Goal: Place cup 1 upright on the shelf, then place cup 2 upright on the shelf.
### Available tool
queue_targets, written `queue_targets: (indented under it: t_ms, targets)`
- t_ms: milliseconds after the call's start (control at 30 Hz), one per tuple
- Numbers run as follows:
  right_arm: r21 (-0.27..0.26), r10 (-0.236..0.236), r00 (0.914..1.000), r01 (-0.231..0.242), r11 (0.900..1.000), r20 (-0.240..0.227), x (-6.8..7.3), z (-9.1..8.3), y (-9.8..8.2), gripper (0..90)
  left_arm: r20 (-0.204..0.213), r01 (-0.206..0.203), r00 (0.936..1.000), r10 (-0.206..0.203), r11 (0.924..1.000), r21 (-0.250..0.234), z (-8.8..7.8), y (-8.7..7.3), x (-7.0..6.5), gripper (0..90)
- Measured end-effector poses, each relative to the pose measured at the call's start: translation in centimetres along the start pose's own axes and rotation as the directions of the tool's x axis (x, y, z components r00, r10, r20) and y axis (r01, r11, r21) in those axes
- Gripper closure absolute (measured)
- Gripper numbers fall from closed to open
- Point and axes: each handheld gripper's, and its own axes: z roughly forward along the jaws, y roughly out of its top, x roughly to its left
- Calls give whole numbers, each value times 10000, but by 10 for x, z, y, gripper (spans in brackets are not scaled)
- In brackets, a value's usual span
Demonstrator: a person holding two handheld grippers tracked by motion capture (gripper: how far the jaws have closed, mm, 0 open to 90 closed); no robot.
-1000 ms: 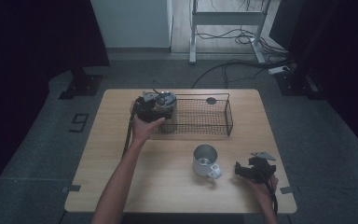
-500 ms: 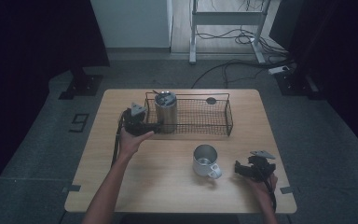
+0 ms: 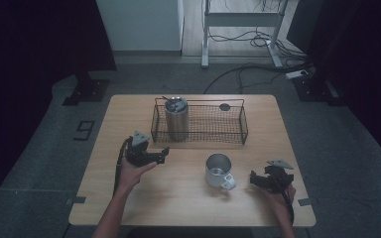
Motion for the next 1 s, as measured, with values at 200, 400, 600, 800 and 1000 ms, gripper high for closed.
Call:
queue_targets:
  t_ms: [200,400,600,800,1000]
  targets:
    - [-9,13,10000,-13,10000,-17,-1,-1,-1,0,-145,-27,9999,28,10000,9,-12,-25,-1,43]
    - [-16,10,10000,-10,10000,2,-1,-1,-1,0,-194,76,9998,-72,9998,186,-16,-46,2,44]
    - [-25,-7,10000,7,10000,4,-1,-1,-1,0,-335,68,9994,-52,9988,476,-14,-58,4,47]
    - [-22,0,10000,0,10000,8,-1,-1,-1,0,-431,-75,9990,99,9984,556,-14,-62,-1,47]
    - [-4,25,10000,-25,10000,-4,-1,-1,-1,0,-402,-90,9991,115,9980,619,-13,-65,-1,47]
